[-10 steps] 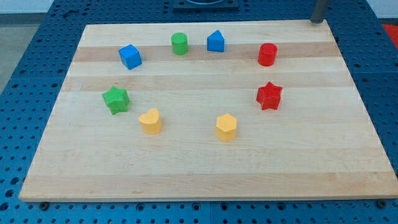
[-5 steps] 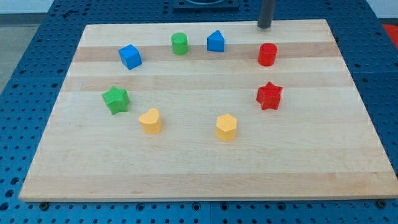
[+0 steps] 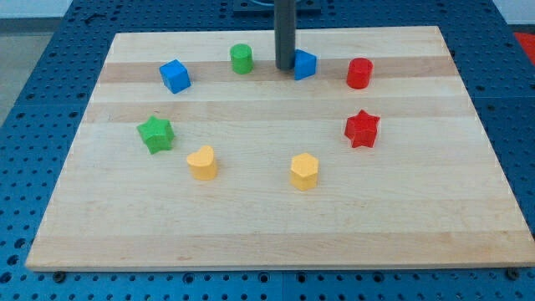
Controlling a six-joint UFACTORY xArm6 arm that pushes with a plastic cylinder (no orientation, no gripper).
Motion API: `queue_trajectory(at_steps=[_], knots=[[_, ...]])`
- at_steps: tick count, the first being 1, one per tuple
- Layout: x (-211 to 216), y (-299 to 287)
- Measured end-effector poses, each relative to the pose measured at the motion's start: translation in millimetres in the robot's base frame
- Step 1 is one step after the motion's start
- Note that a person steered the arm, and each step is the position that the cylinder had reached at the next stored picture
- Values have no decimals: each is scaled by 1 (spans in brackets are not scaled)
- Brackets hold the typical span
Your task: Move the blue triangle to the red circle
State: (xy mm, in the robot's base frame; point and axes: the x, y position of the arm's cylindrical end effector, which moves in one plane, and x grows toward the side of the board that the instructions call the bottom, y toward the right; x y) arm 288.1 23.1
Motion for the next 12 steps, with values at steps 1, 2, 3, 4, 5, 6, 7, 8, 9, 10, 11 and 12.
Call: queue_trajectory(at_steps=[1,2,3,4,5,6,7,8,9,10,11,12], knots=[[0,39],[0,58],[0,26],[10,12],[44,14],[63,29],[39,68],[17,102],[17,130],[17,116],[15,76],[13,41]])
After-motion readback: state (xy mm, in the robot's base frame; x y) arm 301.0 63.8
